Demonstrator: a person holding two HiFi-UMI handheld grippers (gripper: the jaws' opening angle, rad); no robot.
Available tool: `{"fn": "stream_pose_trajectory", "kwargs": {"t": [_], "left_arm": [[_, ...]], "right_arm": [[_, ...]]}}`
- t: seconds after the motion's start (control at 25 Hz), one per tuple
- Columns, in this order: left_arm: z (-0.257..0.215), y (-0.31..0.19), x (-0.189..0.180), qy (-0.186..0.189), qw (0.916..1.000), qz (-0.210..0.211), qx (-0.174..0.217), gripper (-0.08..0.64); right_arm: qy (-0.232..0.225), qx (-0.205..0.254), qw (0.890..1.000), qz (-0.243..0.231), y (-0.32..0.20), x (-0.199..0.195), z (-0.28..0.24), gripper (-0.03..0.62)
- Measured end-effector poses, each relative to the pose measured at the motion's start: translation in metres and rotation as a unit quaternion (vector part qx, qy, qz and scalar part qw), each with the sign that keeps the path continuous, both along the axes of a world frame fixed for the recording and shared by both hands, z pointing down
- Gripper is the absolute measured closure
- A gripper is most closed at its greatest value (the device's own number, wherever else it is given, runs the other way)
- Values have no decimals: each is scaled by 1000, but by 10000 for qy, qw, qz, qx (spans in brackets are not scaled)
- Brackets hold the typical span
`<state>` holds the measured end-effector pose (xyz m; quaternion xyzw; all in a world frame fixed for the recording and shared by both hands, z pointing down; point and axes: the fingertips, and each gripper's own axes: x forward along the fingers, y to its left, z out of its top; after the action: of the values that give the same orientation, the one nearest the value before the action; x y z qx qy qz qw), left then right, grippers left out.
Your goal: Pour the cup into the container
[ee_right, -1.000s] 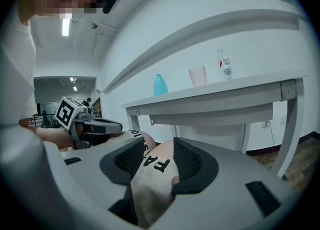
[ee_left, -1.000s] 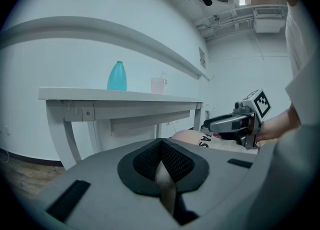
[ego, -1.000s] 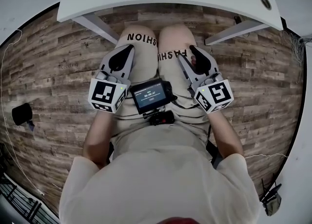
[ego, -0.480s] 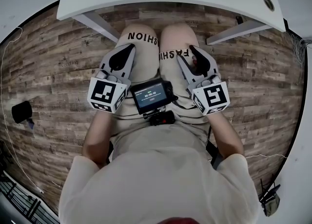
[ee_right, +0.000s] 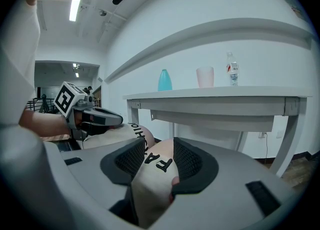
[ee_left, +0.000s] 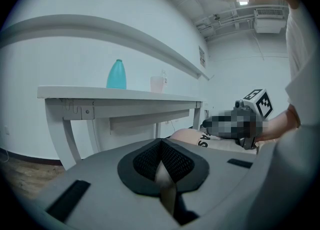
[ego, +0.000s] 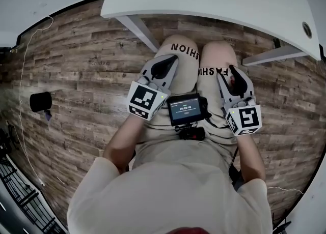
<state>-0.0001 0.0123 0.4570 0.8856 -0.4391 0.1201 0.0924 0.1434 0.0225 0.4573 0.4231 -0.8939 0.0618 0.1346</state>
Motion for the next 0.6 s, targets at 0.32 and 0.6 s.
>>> {"fn": "stream_pose_trajectory", "kwargs": {"t": [0.32,0.6], "left_arm": [[-3,0,-2,-30,10000,11,-5,549],[-4,0,-7,-79,10000,-21,5,549]], "right_arm": [[16,19,10000,4,-1,-3,-2,428],[-43,27,10000,-19,-3,-6,-1,428]]}}
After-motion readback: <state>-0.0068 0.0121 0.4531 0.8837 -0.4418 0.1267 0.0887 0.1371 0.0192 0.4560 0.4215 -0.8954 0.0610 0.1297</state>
